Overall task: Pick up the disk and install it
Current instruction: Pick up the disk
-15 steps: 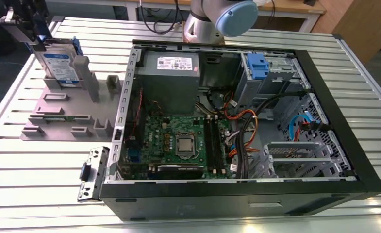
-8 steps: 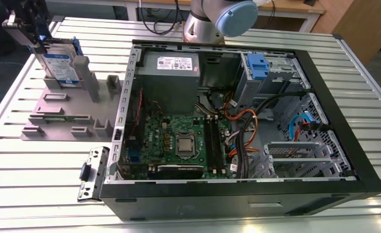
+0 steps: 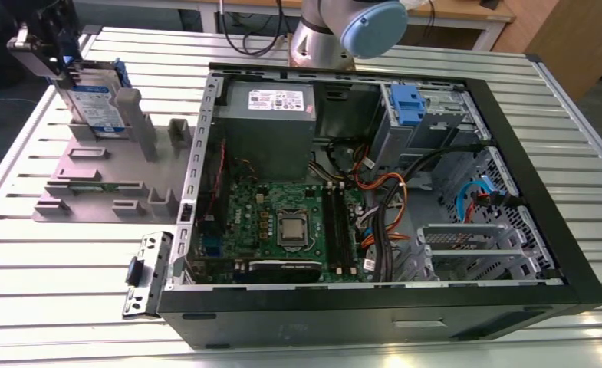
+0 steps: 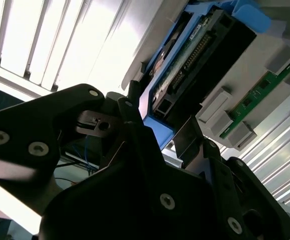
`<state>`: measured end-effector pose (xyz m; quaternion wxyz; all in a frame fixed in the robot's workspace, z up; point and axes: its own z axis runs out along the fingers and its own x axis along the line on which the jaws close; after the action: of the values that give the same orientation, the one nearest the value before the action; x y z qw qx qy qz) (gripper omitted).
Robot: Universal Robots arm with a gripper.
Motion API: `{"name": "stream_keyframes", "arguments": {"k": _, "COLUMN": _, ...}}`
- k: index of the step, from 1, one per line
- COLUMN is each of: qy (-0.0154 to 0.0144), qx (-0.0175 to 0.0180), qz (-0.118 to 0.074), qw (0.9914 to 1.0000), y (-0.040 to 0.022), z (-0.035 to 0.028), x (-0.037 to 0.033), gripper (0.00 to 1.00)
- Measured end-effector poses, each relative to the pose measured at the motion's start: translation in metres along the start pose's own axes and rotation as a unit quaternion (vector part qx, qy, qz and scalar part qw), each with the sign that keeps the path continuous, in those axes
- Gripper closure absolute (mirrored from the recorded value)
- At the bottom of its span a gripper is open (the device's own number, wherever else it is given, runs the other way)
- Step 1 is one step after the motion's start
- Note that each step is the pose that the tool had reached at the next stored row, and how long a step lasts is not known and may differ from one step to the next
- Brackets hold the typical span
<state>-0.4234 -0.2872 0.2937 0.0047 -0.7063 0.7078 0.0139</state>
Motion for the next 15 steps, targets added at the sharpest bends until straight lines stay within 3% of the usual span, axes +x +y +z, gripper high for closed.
{"name": "stream_keyframes", "arguments": {"k": 9, "qy": -0.0001, "qx": 0.0002, "qz": 0.007, "qw": 0.99998, "y": -0.0001, "z": 0.0073, "x": 0.0001, "gripper": 0.47}}
{"name": "stream_keyframes", "arguments": {"k": 15, "qy": -0.0001, "qx": 0.0001, "qz": 0.007, "qw": 0.99998, "y": 0.0, "z": 0.0085, "x": 0.0002, "gripper": 0.47}}
